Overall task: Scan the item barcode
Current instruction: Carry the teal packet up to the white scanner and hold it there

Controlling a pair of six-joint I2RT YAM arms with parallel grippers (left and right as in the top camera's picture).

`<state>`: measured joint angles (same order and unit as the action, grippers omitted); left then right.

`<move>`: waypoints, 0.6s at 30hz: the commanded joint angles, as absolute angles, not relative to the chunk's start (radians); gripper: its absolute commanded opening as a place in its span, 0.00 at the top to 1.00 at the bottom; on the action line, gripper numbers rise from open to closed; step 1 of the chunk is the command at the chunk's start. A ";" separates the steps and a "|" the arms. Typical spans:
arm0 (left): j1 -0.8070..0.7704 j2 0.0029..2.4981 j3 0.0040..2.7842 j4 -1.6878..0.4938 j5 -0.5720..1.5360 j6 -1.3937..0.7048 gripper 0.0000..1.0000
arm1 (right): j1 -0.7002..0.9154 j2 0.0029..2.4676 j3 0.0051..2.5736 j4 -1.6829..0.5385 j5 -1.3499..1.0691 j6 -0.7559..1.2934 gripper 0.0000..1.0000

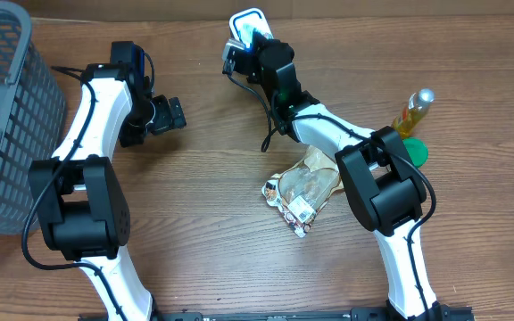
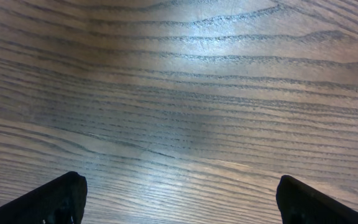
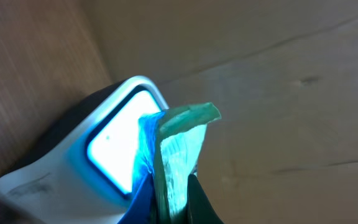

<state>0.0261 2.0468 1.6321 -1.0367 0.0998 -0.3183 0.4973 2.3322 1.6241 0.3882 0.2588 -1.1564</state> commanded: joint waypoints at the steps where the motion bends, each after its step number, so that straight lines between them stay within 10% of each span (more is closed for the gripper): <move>1: 0.024 2.046 1.645 -1.039 0.094 -0.321 0.00 | 0.494 2.335 1.632 0.339 0.237 -1.149 0.96; 18: 0.024 2.046 1.645 -1.038 0.093 -0.321 0.00 | 0.529 2.072 1.632 0.310 0.205 -0.635 0.96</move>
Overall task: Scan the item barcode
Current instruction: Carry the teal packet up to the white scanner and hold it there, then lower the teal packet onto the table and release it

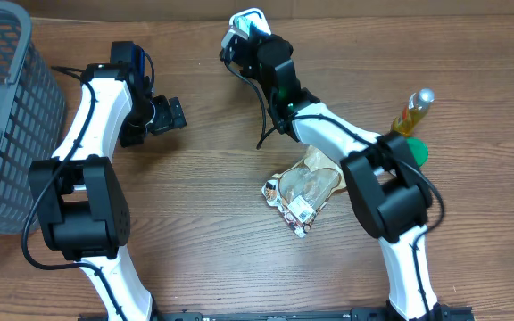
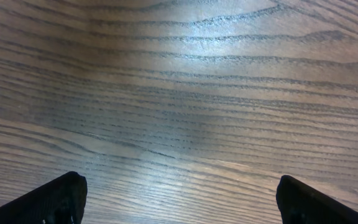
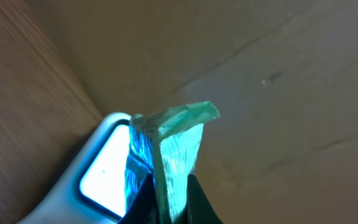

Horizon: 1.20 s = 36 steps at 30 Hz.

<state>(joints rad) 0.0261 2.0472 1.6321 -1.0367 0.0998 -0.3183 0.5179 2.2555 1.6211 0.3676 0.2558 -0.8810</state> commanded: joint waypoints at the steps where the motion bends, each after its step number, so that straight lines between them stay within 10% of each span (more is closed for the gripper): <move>1: 0.024 2.046 1.645 -1.038 0.094 -0.321 0.00 | 0.529 2.032 1.632 0.236 0.177 -0.557 0.96; 9: 0.024 2.046 1.645 -1.038 0.094 -0.321 0.00 | 0.501 1.814 1.632 -0.397 -0.062 -0.067 0.96; 18: 0.024 2.046 1.645 -1.038 0.094 -0.321 0.00 | 0.465 1.812 1.593 -0.983 -0.394 0.000 0.96; 23: 0.024 2.046 1.645 -1.038 0.093 -0.321 0.01 | 0.464 1.812 1.534 -0.981 -0.332 0.000 0.75; 27: 0.024 2.046 1.645 -1.038 0.094 -0.321 0.00 | 0.464 1.813 1.517 -0.926 -0.160 0.001 0.05; 36: 0.024 2.046 1.645 -1.038 0.094 -0.321 0.00 | 0.464 1.813 1.491 -0.866 -0.120 0.000 0.00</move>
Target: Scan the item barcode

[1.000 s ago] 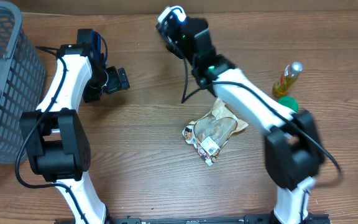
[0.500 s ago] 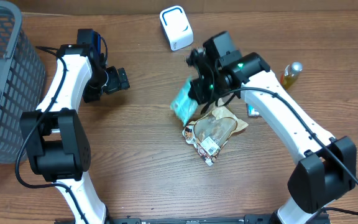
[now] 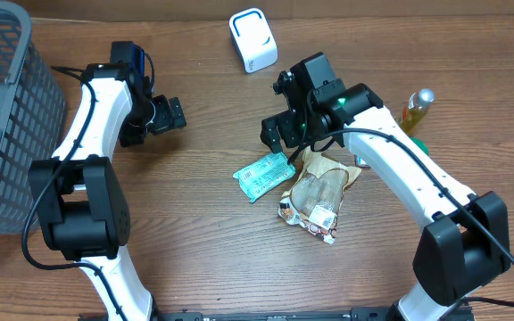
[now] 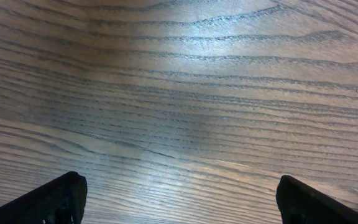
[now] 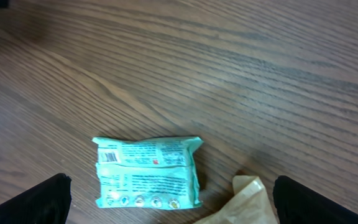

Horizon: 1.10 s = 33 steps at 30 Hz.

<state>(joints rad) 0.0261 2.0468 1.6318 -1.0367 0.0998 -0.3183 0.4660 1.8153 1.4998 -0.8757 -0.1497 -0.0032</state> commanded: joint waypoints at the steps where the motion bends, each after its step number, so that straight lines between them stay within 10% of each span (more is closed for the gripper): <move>1: 0.024 2.046 1.645 -1.038 0.094 -0.321 0.00 | 0.464 1.813 1.491 -0.861 -0.120 0.000 0.00; 33: 0.024 2.048 1.645 -1.038 0.093 -0.321 0.00 | 0.464 1.813 1.491 -0.794 -0.132 0.000 0.00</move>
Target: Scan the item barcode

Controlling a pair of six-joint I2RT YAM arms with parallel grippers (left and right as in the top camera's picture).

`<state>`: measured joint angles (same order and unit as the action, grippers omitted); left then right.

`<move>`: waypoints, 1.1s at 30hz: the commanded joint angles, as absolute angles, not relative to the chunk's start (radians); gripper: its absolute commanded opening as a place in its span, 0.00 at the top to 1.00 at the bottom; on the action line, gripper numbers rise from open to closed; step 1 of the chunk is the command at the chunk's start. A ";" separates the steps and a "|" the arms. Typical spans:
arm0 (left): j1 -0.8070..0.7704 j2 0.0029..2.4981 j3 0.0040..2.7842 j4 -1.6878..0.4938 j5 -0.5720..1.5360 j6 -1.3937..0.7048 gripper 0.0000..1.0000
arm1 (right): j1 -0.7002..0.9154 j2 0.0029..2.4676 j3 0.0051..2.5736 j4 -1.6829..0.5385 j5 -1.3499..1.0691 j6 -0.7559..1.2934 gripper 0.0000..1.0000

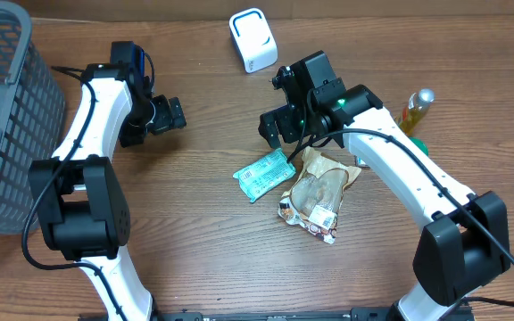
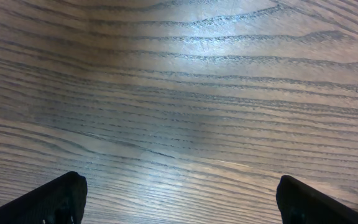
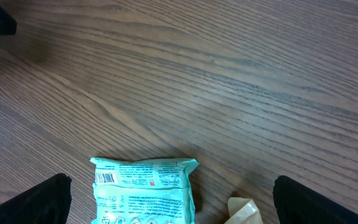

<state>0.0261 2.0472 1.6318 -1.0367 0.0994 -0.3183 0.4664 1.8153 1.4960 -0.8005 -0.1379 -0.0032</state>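
Note:
A green packet (image 1: pixel 263 175) lies flat on the table, its barcode side up, also seen in the right wrist view as the green packet (image 3: pixel 143 190). My right gripper (image 1: pixel 279 120) hangs open above and just behind it, holding nothing; its fingertips (image 3: pixel 48 199) frame the packet. The white scanner (image 1: pixel 252 39) stands at the back edge of the table. My left gripper (image 1: pixel 169 116) is open over bare wood at the left, far from the packet.
A tan snack bag (image 1: pixel 318 193) lies against the packet's right side. A yellow bottle (image 1: pixel 414 111) and a green lid (image 1: pixel 415 150) sit at the right. A grey basket (image 1: pixel 3 116) stands at the left edge.
My right gripper has shifted slightly back and up from the green packet, which now sits lower in the right wrist view. The packet, the bag and the left arm have not moved.
My right gripper first held the green packet up against the lit white scanner at the back. Later the packet lay on the table beside the tan bag, which had shifted, with the gripper open above it. Now the gripper stands a little further back.

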 commanded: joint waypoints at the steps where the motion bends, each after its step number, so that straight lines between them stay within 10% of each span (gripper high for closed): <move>1: 0.024 2.047 1.645 -1.038 0.094 -0.321 0.00 | 0.464 1.813 1.491 -0.794 -0.132 0.000 0.00; 33: -0.025 1.198 1.645 -1.039 0.094 -0.321 0.00 | 0.464 1.813 1.491 -0.794 -0.132 0.000 0.00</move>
